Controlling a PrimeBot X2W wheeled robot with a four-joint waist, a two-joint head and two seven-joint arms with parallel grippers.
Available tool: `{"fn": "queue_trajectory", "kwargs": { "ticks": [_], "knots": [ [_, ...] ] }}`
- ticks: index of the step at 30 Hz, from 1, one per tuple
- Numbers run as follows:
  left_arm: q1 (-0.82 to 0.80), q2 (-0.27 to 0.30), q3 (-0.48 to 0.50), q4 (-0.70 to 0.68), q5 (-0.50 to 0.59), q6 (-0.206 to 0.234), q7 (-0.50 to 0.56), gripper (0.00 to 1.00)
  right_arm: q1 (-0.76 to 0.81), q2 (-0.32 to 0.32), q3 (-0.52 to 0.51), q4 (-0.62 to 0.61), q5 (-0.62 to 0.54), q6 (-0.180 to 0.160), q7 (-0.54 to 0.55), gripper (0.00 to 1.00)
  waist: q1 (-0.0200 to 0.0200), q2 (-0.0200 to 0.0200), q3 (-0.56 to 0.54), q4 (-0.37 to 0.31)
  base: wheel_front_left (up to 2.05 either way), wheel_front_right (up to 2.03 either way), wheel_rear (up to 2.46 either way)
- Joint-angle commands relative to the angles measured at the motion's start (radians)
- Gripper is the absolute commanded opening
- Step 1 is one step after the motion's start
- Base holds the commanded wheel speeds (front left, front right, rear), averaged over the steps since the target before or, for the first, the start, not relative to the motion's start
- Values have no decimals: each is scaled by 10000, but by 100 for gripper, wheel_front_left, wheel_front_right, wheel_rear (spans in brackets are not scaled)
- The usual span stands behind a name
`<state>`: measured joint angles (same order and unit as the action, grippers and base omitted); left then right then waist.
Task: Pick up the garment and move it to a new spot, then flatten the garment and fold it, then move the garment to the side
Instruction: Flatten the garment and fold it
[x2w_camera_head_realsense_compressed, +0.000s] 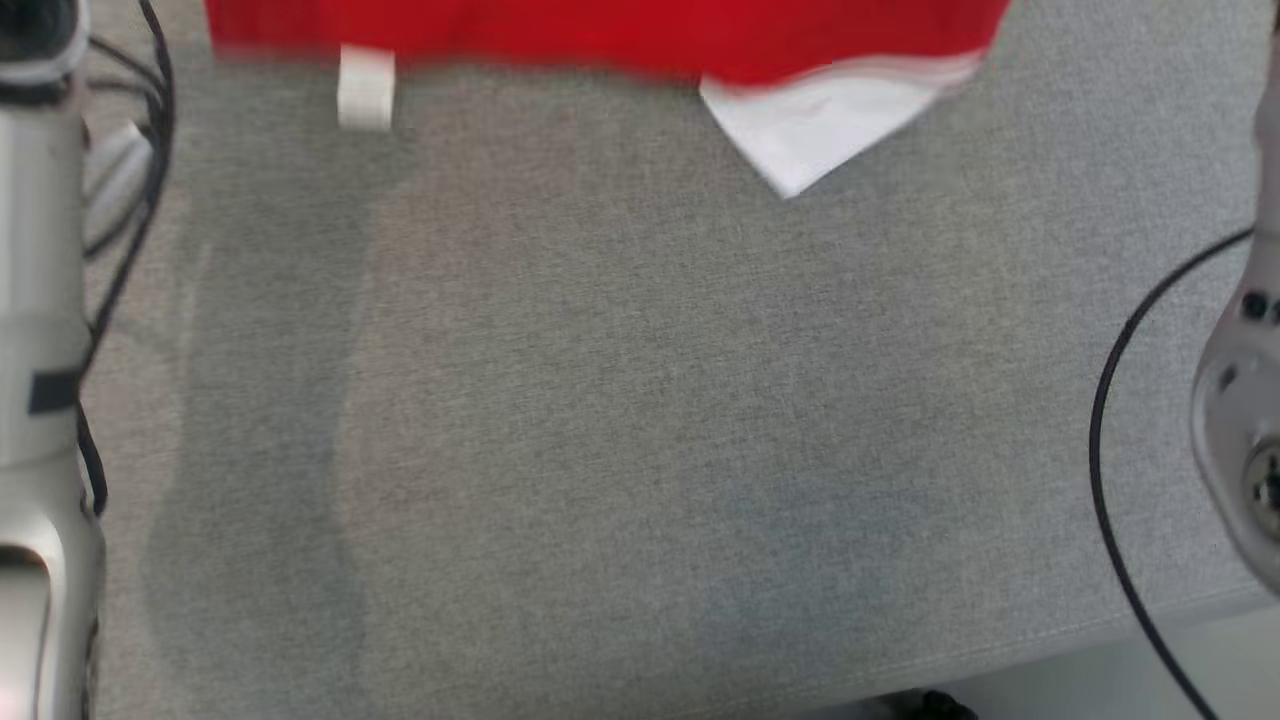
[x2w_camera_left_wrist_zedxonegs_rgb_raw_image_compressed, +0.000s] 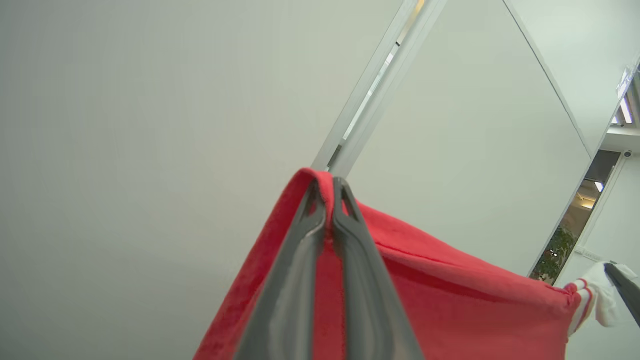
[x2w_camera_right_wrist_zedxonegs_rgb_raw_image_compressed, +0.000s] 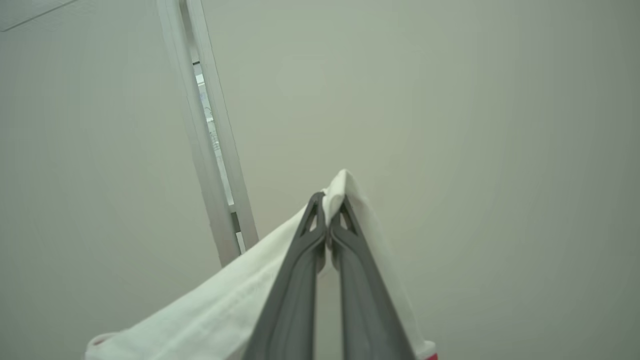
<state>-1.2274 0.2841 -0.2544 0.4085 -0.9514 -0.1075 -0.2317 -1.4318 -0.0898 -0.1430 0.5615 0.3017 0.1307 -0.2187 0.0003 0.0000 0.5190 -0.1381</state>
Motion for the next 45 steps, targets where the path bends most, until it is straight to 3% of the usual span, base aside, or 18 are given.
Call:
{"fn": "queue_trajectory", "kwargs": {
  "ticks": [1,5,11,19,26,32,38,45],
  "knots": [
    [-576,-89,172,-22,56,-104,-158,0,-536,-96,72,-13,-159,0,-257,0,-3,0,510,-456,0,0,0],
    [-1443,-421,582,-423,-18,-222,-326,0,-1453,-213,138,-812,-395,0,-454,0,-3,0,660,-417,0,0,0],
    [-715,-599,389,-990,-302,-229,-329,0,-655,-590,603,-1358,-293,0,-462,0,-3,0,1042,-252,0,0,0],
    [1677,-312,-493,-511,-241,-232,-324,0,2323,-1055,1693,-1364,474,0,-466,0,-3,0,1172,-65,0,0,0],
    [3816,-411,-689,109,-330,-230,-325,0,5095,-1320,2072,-1306,1992,0,-211,0,-3,0,243,108,0,0,0],
    [5281,-408,-1229,670,-677,-231,-325,0,7309,-1365,1802,-1872,2745,0,1373,0,-3,0,-872,288,0,0,0],
    [6331,-235,-1845,1140,-646,-231,-325,0,9562,-1028,929,-2935,2272,-3,3840,0,-3,0,-1790,474,0,0,0],
    [7315,-62,-2096,1609,-321,-230,-326,0,11863,-262,126,-5277,1566,-3,6863,0,-3,0,-2553,438,0,0,0]
  ]
}}
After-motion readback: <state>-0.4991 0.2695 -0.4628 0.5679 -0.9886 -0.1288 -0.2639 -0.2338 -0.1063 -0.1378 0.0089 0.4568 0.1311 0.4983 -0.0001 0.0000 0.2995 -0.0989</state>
